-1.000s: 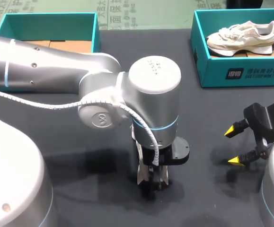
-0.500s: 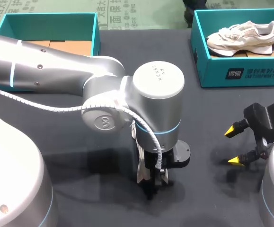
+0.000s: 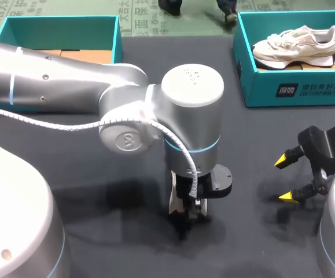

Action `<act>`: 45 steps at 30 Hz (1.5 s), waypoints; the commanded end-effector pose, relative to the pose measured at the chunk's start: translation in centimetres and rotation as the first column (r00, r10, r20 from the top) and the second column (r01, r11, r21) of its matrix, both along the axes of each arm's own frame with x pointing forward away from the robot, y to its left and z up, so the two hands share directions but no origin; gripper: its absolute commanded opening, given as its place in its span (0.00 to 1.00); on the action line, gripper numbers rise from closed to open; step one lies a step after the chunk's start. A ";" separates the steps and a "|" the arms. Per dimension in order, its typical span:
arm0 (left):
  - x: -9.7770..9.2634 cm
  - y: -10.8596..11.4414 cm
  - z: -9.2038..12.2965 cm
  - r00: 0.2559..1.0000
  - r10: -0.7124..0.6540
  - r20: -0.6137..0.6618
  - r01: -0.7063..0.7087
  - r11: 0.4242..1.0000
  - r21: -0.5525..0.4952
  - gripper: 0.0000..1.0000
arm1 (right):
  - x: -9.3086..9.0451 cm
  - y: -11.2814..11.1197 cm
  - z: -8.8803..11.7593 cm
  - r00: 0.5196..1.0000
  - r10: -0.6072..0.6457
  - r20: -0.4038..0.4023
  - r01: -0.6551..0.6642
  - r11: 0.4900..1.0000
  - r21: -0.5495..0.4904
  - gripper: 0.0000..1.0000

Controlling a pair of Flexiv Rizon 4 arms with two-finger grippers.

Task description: Take the shoe out of the shoebox, open the shoe tongue, remove and reinsert the insole, then place the shoe into the shoebox

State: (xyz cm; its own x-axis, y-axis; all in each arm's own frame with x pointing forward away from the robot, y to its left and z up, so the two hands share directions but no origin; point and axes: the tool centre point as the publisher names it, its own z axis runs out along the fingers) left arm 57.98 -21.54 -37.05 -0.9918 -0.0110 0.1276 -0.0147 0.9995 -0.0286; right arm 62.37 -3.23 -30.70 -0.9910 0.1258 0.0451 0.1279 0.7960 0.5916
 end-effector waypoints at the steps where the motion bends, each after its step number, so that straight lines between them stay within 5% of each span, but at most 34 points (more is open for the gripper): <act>1: 0.8 0.8 2.7 1.000 -0.005 -0.002 0.005 1.000 0.008 0.00 | -0.2 0.0 0.0 1.000 -0.002 0.002 0.002 1.000 -0.003 1.00; 24: 7.6 5.2 14.3 0.999 -0.027 -0.036 0.027 0.999 -0.022 0.00 | -0.2 0.0 0.0 1.000 -0.002 0.002 0.002 1.000 -0.003 1.00; 45: 18.6 11.3 25.4 0.996 -0.085 -0.033 0.084 0.996 -0.034 0.00 | -0.2 0.0 0.0 1.000 -0.002 0.002 0.002 1.000 -0.003 1.00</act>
